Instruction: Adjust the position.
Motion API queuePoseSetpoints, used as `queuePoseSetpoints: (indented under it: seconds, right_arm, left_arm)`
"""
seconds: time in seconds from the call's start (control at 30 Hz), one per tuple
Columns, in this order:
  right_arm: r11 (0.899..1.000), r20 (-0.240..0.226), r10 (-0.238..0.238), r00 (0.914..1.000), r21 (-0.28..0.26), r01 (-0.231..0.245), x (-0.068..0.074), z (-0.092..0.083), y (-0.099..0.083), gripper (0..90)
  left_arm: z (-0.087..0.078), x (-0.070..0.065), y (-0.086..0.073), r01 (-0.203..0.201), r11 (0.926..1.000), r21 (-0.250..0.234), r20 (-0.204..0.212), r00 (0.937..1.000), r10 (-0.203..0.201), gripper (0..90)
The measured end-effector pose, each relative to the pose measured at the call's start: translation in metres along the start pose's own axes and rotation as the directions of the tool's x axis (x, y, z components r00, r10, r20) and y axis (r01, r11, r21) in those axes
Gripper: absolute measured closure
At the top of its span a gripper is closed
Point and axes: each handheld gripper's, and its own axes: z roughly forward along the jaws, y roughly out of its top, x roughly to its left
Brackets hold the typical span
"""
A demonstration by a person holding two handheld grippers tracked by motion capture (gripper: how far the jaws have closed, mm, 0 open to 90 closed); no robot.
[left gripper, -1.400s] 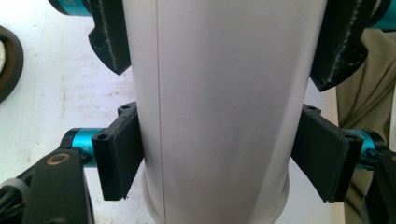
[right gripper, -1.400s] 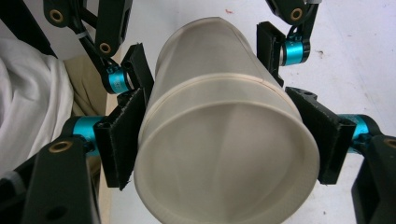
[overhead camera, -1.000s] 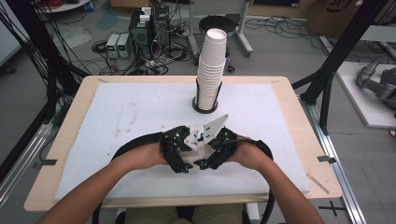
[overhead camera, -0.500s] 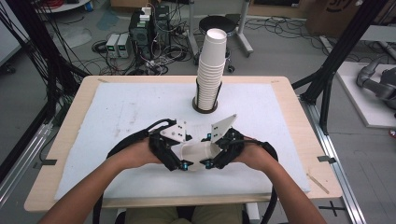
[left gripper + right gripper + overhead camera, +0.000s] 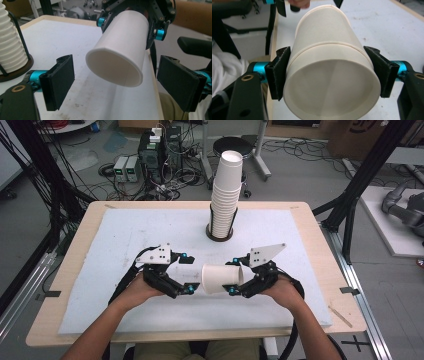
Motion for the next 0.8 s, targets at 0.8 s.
queuePoseSetpoints:
  seconds: [0.8]
  right_arm:
    - [0.985, -0.05, 0.028, 0.9984, -0.166, -0.036, 0.003, -0.001, -0.014, 27.2]
  left_arm:
    - [0.013, -0.003, -0.018, 0.08, 0.9924, -0.093, 0.083, 0.9939, -0.073, 14.0]
